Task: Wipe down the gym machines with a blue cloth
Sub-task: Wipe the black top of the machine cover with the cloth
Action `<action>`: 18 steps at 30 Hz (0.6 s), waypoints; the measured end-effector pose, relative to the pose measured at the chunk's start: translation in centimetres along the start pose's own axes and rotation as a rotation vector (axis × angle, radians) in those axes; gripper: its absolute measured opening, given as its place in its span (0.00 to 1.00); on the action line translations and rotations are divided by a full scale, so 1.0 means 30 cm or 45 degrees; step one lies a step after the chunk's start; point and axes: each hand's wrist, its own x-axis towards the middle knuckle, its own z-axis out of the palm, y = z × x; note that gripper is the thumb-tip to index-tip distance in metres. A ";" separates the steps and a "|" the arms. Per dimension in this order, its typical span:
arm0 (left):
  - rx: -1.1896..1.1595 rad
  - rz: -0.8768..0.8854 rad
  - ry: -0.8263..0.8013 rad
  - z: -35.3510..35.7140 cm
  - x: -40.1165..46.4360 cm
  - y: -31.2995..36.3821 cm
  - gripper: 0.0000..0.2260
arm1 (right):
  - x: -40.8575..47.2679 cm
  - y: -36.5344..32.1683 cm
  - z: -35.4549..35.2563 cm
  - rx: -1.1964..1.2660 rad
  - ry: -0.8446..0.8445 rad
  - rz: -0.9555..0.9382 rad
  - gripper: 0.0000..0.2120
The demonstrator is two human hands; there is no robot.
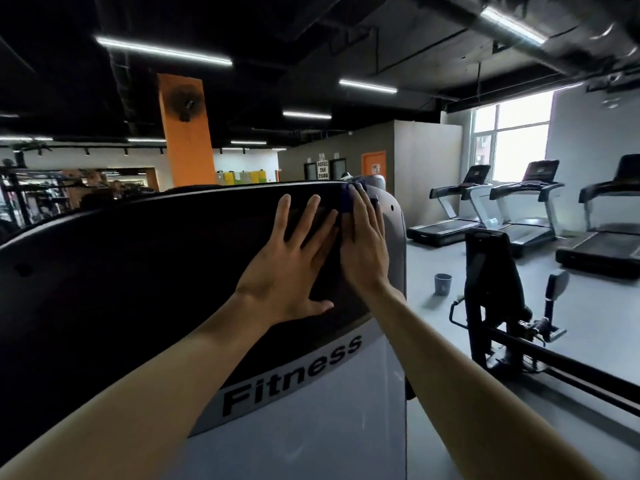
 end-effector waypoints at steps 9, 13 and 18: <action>0.014 0.088 -0.014 -0.003 -0.010 -0.005 0.47 | -0.378 0.120 0.054 0.047 0.042 0.160 0.27; 0.007 0.089 -0.025 0.002 -0.012 -0.002 0.46 | -0.452 0.146 0.056 0.004 0.002 0.076 0.27; 0.051 0.046 -0.014 0.004 -0.004 -0.001 0.43 | -0.210 0.128 0.043 0.034 0.074 0.063 0.27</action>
